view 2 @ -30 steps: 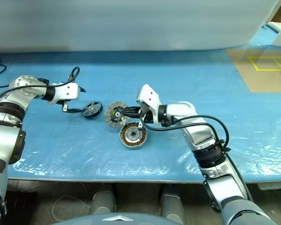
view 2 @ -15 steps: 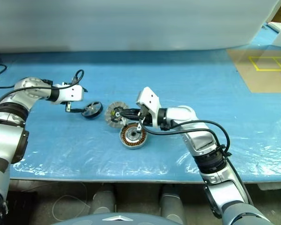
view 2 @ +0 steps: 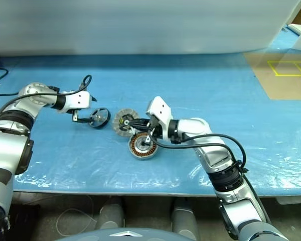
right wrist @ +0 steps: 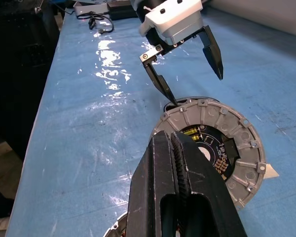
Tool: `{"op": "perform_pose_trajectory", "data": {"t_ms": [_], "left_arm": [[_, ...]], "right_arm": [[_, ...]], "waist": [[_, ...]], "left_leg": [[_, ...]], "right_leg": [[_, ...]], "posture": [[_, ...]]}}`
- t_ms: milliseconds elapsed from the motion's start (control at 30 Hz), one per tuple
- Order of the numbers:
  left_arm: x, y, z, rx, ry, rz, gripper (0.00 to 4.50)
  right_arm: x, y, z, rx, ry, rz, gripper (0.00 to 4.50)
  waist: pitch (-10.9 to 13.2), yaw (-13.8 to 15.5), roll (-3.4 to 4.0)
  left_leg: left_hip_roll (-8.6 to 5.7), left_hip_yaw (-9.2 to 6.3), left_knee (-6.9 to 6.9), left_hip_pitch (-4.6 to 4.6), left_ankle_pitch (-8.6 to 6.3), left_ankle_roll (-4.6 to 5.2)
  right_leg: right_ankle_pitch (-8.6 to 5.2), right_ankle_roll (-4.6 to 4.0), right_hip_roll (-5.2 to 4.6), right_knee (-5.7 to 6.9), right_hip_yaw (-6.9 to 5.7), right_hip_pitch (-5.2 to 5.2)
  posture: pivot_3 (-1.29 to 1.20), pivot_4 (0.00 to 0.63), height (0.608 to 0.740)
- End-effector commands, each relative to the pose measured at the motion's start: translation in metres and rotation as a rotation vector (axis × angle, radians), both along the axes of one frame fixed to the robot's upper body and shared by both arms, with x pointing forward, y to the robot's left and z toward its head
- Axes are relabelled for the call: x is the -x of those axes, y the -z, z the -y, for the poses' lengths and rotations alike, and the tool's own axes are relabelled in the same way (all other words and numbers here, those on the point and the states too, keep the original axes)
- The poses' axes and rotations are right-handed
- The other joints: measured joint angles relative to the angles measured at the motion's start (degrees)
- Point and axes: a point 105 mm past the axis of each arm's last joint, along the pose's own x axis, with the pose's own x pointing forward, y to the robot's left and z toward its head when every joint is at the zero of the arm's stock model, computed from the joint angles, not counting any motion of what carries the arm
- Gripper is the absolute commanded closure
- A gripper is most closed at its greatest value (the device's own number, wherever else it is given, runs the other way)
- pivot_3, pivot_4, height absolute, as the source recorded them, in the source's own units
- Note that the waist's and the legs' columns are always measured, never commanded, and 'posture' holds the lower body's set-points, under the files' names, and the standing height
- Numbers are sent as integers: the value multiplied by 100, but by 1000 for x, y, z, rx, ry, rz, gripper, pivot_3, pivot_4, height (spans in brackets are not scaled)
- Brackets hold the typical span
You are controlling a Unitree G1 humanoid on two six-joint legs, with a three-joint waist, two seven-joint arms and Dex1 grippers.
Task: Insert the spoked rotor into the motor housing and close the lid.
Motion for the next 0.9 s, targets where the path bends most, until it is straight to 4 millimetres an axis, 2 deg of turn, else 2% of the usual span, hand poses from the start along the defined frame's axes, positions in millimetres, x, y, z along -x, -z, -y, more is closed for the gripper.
{"op": "perform_pose_trajectory", "data": {"t_ms": [33, 367, 667, 900], "left_arm": [[-2, -9, 0, 28, -12, 4, 0], [-4, -7, 1, 5, -29, -11, 0], [-9, -34, -2, 46, -62, 9, 0], [-7, -29, -9, -1, -67, 7, 0]], "right_arm": [[5, -13, -4, -40, -19, 48, 4466], [7, -13, -3, -55, 14, 50, 4466], [8, -10, -2, -63, 38, 41, 4466], [16, -8, -12, -84, 24, 23, 4466]], "waist": [[0, 12, 0], [1, 19, 0], [7, 17, -6], [10, 23, -7]], "left_leg": [[0, 0, 0, 0, 0, 0], [0, 0, -2, -1, 0, -1], [-1, -1, -3, -1, -1, -2], [-1, -2, -9, 0, -3, -5]], "right_leg": [[0, 0, 0, 0, 0, 0], [0, 0, 0, -2, 0, 0], [0, 0, 0, -6, 0, 0], [8, 14, 0, -10, -1, 0]], "posture": [[0, 150, 740], [0, 150, 740], [0, 150, 740], [0, 150, 740]]}}
